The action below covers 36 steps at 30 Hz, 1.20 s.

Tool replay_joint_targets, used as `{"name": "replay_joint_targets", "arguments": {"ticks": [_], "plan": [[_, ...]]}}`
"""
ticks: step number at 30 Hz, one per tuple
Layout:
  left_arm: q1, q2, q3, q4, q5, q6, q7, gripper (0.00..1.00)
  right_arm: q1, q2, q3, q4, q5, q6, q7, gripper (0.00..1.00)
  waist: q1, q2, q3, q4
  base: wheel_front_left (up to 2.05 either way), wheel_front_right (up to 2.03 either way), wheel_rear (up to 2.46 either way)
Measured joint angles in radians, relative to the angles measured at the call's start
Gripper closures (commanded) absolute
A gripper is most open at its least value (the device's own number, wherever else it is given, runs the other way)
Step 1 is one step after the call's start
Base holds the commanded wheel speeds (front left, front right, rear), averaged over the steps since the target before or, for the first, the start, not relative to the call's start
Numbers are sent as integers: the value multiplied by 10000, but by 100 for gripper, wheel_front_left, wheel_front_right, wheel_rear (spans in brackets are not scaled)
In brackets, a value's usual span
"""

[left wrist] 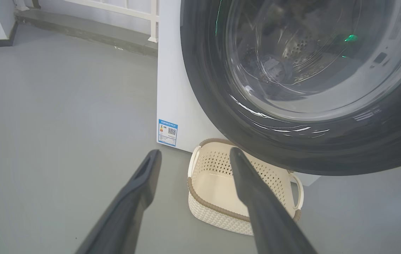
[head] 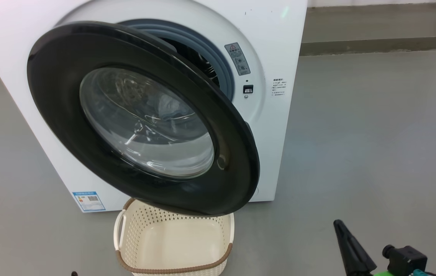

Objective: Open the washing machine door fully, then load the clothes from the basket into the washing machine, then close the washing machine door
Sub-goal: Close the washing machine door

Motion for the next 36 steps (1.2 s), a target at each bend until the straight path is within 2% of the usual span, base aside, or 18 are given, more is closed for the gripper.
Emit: {"name": "replay_joint_targets", "arguments": {"ticks": [9, 18, 22, 29, 36], "plan": [[-5, -6, -82, -4, -23, 21, 0, 0, -1532, -21, -525, -867, 389, 0, 0, 100, 0, 0, 99, 33, 0, 0, 0], [-20, -6, -334, -8, -46, 19, 0, 0, -3356, -46, -134, -2046, 581, 0, -4, 100, 0, 0, 276, 161, 0, 0, 0], [-91, -8, -522, -6, -96, 21, 0, 0, -4111, -56, 961, -2056, 767, 0, -6, 100, 0, 0, 415, 260, 0, 0, 0], [-330, -17, -936, 48, -257, 33, 0, 0, -4427, -142, 3499, -1122, 857, 0, -4, 100, 0, 0, 576, 623, 0, 0, 0], [-502, -21, -1170, 54, -453, 153, 0, 0, -4425, -305, 3847, -192, 1028, 0, -2, 100, 0, 0, 828, 972, 0, 0, 0]]}}
